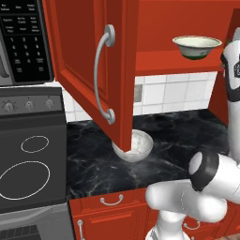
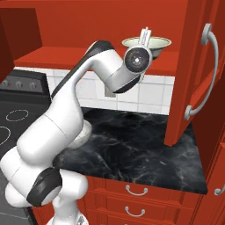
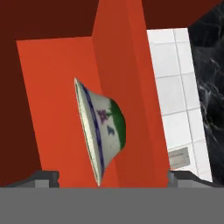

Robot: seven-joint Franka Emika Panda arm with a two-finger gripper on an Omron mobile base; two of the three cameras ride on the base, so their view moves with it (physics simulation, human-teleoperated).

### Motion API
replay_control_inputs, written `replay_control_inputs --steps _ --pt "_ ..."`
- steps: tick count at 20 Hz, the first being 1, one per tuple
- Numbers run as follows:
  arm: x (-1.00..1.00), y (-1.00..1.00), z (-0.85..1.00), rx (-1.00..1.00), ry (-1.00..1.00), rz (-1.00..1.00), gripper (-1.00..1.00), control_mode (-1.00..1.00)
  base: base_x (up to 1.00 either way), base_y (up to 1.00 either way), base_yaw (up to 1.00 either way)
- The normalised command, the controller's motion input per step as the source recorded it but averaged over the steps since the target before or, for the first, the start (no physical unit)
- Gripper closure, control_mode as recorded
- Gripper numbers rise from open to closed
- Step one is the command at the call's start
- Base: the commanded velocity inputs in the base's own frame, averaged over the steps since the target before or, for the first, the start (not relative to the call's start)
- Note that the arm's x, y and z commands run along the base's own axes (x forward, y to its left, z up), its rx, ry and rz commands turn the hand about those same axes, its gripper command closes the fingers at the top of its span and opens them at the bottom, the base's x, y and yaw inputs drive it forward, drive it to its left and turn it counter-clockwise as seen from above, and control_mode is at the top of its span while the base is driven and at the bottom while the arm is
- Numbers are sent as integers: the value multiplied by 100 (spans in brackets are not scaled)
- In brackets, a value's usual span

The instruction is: Open the cabinet. Pick the bowls from the counter and place them in the cabinet. Then close the cabinet.

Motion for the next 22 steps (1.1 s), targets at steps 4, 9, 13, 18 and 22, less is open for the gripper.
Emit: replay_control_inputs --steps 4,9,13,18,22 --pt "-100 36 -2 -2 -8 8 -100 -100 0 0 0" --pt "-87 57 -55 0 14 13 -100 -100 0 0 0" --pt "-88 68 -56 -4 22 23 -100 -100 0 0 0" --pt "-80 56 -8 -11 23 36 -100 -100 0 0 0" --pt "-29 43 -39 -3 28 32 -100 -100 0 0 0"
